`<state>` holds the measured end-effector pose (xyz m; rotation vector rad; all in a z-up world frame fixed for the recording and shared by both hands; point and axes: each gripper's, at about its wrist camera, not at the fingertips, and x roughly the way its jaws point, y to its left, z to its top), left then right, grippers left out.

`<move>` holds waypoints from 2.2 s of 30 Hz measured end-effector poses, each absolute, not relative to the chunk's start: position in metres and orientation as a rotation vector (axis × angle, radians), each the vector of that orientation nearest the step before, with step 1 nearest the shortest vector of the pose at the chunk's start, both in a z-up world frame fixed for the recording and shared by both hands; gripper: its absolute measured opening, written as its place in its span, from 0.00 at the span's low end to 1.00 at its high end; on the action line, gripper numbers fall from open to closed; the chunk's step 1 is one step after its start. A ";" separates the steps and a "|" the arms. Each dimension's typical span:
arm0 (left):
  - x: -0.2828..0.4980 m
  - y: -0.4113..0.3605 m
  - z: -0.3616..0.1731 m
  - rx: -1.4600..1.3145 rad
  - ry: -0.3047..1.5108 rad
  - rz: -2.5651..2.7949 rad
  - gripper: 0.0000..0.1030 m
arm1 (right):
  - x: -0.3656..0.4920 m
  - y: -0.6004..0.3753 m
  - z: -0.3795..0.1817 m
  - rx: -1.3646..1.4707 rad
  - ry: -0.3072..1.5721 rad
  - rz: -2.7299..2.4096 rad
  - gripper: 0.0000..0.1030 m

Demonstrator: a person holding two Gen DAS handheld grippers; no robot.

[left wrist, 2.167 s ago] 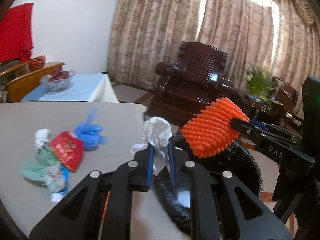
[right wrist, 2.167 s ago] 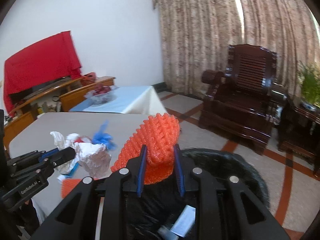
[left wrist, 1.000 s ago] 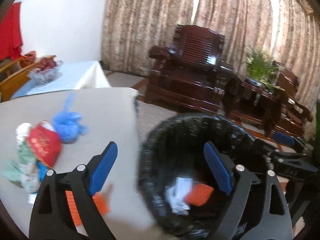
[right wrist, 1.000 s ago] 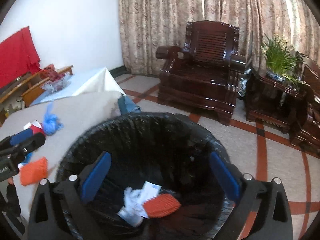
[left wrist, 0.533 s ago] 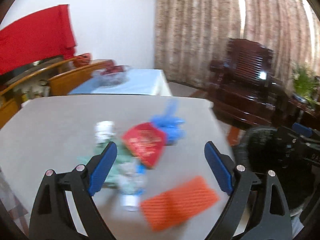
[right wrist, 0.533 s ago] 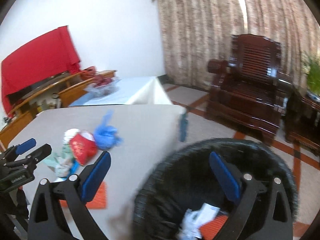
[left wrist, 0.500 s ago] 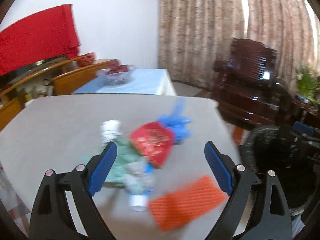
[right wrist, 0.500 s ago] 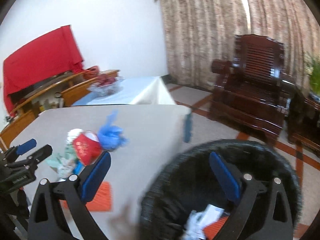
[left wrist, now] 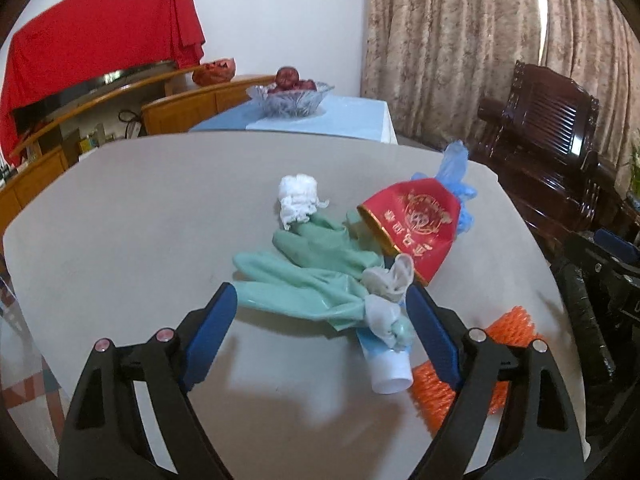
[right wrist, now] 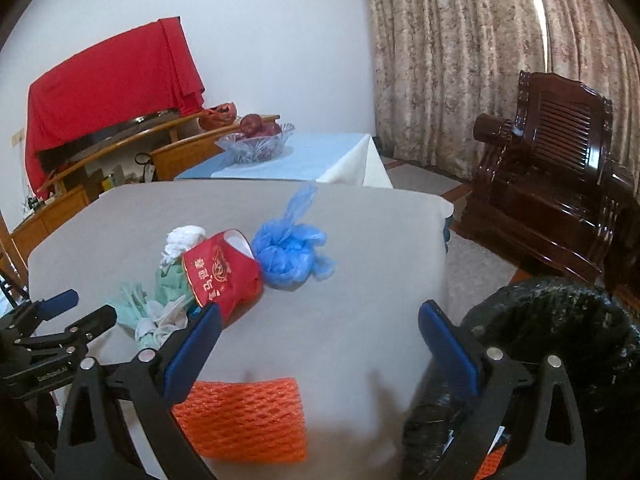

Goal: Collect trash
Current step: 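Bring both open tools back to the remaining trash on the table, then grasp the red printed paper cup with the right tool while the left tool grasps the green rubber glove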

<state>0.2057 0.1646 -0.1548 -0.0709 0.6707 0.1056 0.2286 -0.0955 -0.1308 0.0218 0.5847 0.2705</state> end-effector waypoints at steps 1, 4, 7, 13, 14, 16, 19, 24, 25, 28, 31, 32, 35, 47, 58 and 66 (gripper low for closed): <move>0.208 0.165 -0.157 -0.075 0.675 0.106 0.79 | 0.231 -0.095 -0.133 0.019 0.589 0.271 0.92; 0.216 0.168 -0.164 -0.086 0.687 0.107 0.77 | 0.233 -0.092 -0.137 0.014 0.596 0.271 0.91; 0.224 0.172 -0.173 -0.092 0.721 0.111 0.72 | 0.238 -0.087 -0.141 0.011 0.600 0.277 0.91; 0.230 0.187 -0.183 -0.132 0.760 0.129 0.72 | 0.245 -0.075 -0.146 -0.009 0.600 0.298 0.90; 0.233 0.190 -0.186 -0.146 0.771 0.123 0.74 | 0.246 -0.073 -0.146 -0.009 0.601 0.301 0.90; 0.236 0.193 -0.189 -0.166 0.782 0.114 0.78 | 0.250 -0.069 -0.146 -0.009 0.600 0.309 0.90; 0.242 0.199 -0.195 -0.221 0.796 0.098 0.82 | 0.255 -0.061 -0.144 -0.009 0.594 0.330 0.87; 0.246 0.209 -0.201 -0.326 0.794 0.062 0.50 | 0.265 -0.044 -0.139 -0.022 0.578 0.383 0.76; 0.245 0.208 -0.200 -0.332 0.788 0.053 0.39 | 0.268 -0.038 -0.138 -0.028 0.576 0.402 0.74; 0.244 0.202 -0.194 -0.312 0.759 0.038 0.21 | 0.276 -0.028 -0.137 -0.039 0.575 0.431 0.67; 0.244 0.201 -0.187 -0.299 0.730 0.031 0.09 | 0.285 -0.020 -0.140 -0.045 0.584 0.456 0.60; 0.245 0.201 -0.187 -0.302 0.728 0.028 0.08 | 0.288 -0.017 -0.141 -0.050 0.589 0.460 0.58; 0.248 0.201 -0.187 -0.297 0.725 0.029 0.06 | 0.298 -0.011 -0.146 -0.067 0.608 0.471 0.54; 0.259 0.200 -0.194 -0.315 0.746 0.034 0.26 | 0.306 -0.008 -0.161 -0.089 0.682 0.501 0.21; 0.244 0.188 -0.161 -0.252 0.667 0.024 0.03 | 0.279 -0.028 -0.128 -0.054 0.618 0.514 0.17; 0.224 0.173 -0.124 -0.243 0.595 -0.023 0.03 | 0.261 -0.058 -0.096 -0.006 0.573 0.500 0.17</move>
